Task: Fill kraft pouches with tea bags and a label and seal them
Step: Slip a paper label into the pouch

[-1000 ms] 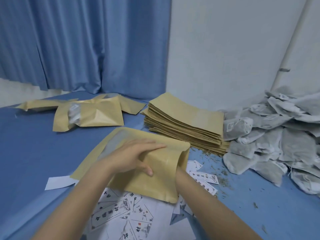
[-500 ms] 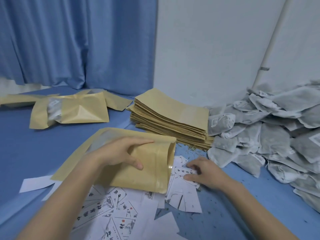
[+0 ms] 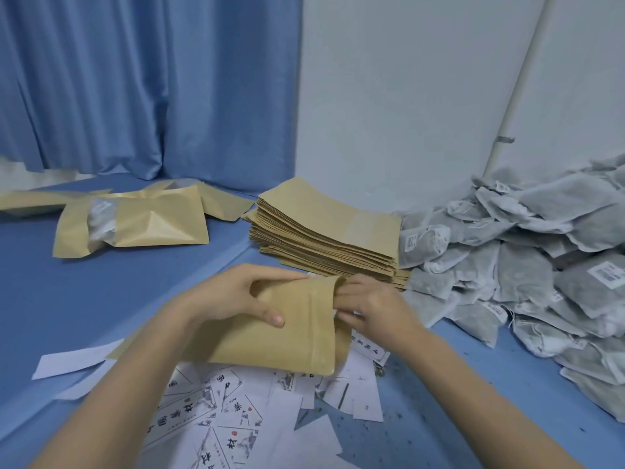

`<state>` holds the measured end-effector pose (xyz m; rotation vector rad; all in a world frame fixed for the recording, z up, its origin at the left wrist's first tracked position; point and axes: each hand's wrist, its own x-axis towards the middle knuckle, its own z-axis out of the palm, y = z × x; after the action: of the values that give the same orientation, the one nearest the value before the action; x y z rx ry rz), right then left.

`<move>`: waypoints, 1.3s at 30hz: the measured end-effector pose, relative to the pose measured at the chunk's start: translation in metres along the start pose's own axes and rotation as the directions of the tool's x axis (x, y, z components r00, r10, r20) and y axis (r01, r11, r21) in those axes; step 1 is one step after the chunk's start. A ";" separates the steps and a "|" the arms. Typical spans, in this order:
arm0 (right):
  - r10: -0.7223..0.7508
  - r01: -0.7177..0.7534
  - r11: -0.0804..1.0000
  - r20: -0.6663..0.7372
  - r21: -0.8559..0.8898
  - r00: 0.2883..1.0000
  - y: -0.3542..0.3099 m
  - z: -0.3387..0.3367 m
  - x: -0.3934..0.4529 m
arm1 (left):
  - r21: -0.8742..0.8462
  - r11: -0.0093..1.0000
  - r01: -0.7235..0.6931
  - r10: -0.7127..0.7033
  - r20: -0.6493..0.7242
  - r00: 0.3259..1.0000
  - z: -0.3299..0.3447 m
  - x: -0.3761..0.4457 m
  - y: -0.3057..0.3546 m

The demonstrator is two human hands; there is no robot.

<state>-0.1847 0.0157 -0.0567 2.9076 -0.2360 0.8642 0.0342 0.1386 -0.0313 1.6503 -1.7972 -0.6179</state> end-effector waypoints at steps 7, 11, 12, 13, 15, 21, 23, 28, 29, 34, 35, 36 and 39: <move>0.177 -0.144 0.979 0.248 -0.146 0.952 -0.025 0.029 0.026 | -0.120 0.991 -0.055 0.055 -0.001 0.998 0.017 0.002 0.018; 0.230 -0.248 0.957 0.126 0.152 0.965 -0.026 0.023 0.037 | -0.001 0.994 -0.108 0.107 -0.107 0.988 0.014 -0.011 0.028; 0.230 -0.244 0.954 0.098 0.174 0.968 -0.024 0.019 0.042 | 0.031 0.991 -0.128 0.131 -0.114 0.985 0.012 -0.015 0.032; 0.240 -0.252 0.948 0.085 0.193 0.967 -0.024 0.013 0.047 | 0.060 0.987 -0.150 0.156 -0.115 0.981 0.010 -0.018 0.037; 0.286 -0.295 0.926 0.073 0.236 0.955 -0.020 -0.004 0.057 | 0.177 0.967 -0.185 0.208 -0.121 0.971 0.008 -0.021 0.046; 0.373 -0.367 0.907 0.011 0.205 0.928 -0.019 -0.062 0.074 | 0.330 0.892 -0.309 0.429 -0.401 0.809 0.018 -0.004 0.075; 0.377 -0.377 0.926 0.085 -0.017 0.922 -0.013 -0.086 0.076 | 0.285 0.879 -0.382 0.473 -0.430 0.769 0.018 0.001 0.086; 0.236 -0.200 0.970 0.325 -0.140 0.916 0.002 -0.146 0.073 | 0.110 0.908 -0.405 0.398 -0.530 0.748 0.007 0.010 0.115; 0.215 -0.204 0.977 0.291 -0.071 0.932 0.003 -0.160 0.070 | 0.052 0.907 -0.418 0.375 -0.551 0.746 0.005 0.012 0.120; 0.306 -0.243 0.911 -0.154 0.334 0.939 0.009 -0.218 0.040 | -0.158 0.854 -0.495 0.268 -0.683 0.679 0.002 0.023 0.153; 0.290 -0.219 0.926 -0.206 0.308 0.934 0.012 -0.227 0.034 | -0.196 0.842 -0.503 0.238 -0.702 0.671 0.001 0.026 0.159; 0.255 -0.192 0.948 -0.243 0.255 0.936 0.015 -0.234 0.028 | -0.235 0.826 -0.513 0.210 -0.715 0.666 0.001 0.028 0.164; 0.257 -0.221 0.960 -0.228 0.171 0.939 0.023 -0.253 0.012 | -0.319 0.778 -0.541 0.171 -0.721 0.671 0.001 0.036 0.181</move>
<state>-0.3137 0.0263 0.1623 2.8980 -0.5363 1.3234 -0.0951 0.1236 0.0995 0.9037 -1.2210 -0.2265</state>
